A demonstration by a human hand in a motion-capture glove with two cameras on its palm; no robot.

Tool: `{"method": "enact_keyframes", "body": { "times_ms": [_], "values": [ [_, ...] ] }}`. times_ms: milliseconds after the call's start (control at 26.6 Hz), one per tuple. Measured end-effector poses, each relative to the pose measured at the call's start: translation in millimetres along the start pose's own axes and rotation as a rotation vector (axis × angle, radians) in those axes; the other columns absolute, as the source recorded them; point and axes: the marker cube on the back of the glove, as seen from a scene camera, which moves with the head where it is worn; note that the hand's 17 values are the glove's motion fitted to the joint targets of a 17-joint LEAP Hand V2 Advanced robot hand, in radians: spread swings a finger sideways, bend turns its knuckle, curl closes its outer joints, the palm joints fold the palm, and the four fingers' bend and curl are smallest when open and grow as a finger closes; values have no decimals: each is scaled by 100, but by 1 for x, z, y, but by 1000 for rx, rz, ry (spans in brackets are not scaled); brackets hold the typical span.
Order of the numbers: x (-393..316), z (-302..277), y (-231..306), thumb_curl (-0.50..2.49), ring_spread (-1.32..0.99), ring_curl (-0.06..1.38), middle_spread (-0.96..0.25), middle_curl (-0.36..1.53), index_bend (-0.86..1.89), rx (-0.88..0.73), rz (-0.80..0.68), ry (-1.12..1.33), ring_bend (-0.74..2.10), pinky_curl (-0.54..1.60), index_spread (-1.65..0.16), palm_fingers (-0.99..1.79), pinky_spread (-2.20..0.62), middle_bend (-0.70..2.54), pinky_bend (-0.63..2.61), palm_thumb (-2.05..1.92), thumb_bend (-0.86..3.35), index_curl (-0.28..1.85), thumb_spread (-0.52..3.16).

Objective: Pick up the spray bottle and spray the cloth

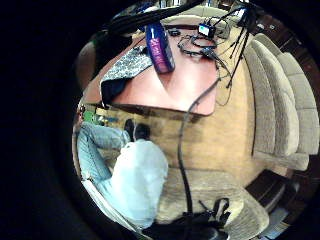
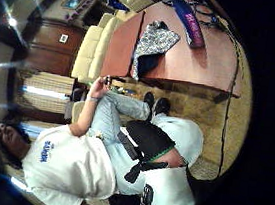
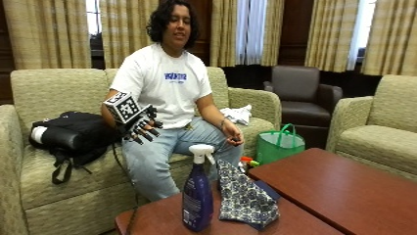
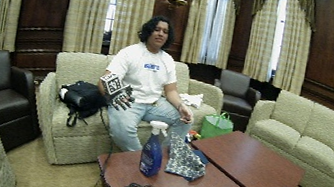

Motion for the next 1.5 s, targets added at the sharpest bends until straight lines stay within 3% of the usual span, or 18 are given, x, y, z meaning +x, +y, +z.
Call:
{"method": "enact_keyframes", "body": {
  "times_ms": [263, 751, 1239, 1502],
  "values": [
    [14, 12, -45, 24, -12, 24, -11, 26, 11, 19, 47, -161, 44, 27, -43, 37, 19, 22, 41, 43, -1, 18, 87],
    [37, 40, -139, 28, -12, 27, -11, 31, 11, 34, 179, -753, 47, 30, -42, 38, 19, 25, 41, 47, -3, 18, 88],
    [48, 69, -217, 31, -11, 28, -10, 34, 11, 105, 289, -776, 43, 31, -42, 31, 18, 28, 38, 52, -2, 18, 86],
    [44, 82, -250, 32, -10, 29, -10, 35, 11, 89, 260, -768, 44, 32, -41, 30, 18, 29, 37, 56, -2, 18, 85]
  ]
}}
